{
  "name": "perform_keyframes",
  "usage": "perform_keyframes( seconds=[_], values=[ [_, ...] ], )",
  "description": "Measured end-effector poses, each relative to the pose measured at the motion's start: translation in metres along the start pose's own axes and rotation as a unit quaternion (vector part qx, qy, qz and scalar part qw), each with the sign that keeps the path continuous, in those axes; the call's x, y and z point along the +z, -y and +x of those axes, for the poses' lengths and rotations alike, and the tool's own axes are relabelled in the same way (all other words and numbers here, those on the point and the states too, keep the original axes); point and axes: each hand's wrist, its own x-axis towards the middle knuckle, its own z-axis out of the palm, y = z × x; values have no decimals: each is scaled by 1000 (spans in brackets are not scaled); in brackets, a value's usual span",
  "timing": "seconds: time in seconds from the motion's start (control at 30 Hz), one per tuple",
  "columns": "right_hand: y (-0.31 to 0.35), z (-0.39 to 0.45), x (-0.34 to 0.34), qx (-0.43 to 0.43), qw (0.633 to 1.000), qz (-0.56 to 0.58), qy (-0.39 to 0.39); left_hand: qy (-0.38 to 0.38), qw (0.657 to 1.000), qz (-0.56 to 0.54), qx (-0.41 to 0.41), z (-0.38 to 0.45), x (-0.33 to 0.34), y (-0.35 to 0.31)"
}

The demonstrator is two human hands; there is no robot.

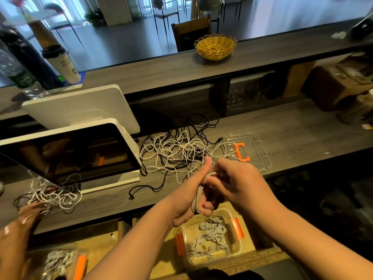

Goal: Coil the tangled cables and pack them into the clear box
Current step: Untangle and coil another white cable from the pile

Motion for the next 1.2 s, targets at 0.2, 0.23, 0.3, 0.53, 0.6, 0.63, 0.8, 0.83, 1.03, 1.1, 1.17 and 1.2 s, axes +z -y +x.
perform_keyframes(
  seconds=[0.2,0.23,0.3,0.53,0.6,0.63,0.8,0.83,1.03,1.1,1.17,1.2],
  values=[
    [-9,8,-1,9,1000,7,10,43,972,223,-62,-5,-7,-2],
    [-11,7,-1,7,1000,12,12,40,963,258,-58,-5,-10,-4],
    [-12,7,-1,7,1000,18,12,35,952,299,-46,-6,-12,-6],
    [-23,7,1,41,998,47,-17,-36,967,250,21,-5,-12,-8],
    [-24,8,1,48,997,49,-19,-75,978,191,27,-4,-18,-4],
    [-25,8,1,51,997,51,-17,-87,982,167,26,-4,-20,-2],
    [-24,7,6,70,996,59,-3,-105,991,73,48,0,-20,4],
    [-23,6,7,73,995,63,0,-111,991,54,57,1,-19,5],
    [-17,0,11,83,992,89,24,-113,988,-41,99,2,-9,6],
    [-15,-2,12,87,991,93,29,-109,985,-91,102,3,-4,8],
    [-13,-4,14,91,989,105,43,-110,976,-151,113,5,0,10],
    [-12,-5,15,90,988,113,50,-116,970,-180,119,6,1,10]
  ],
)
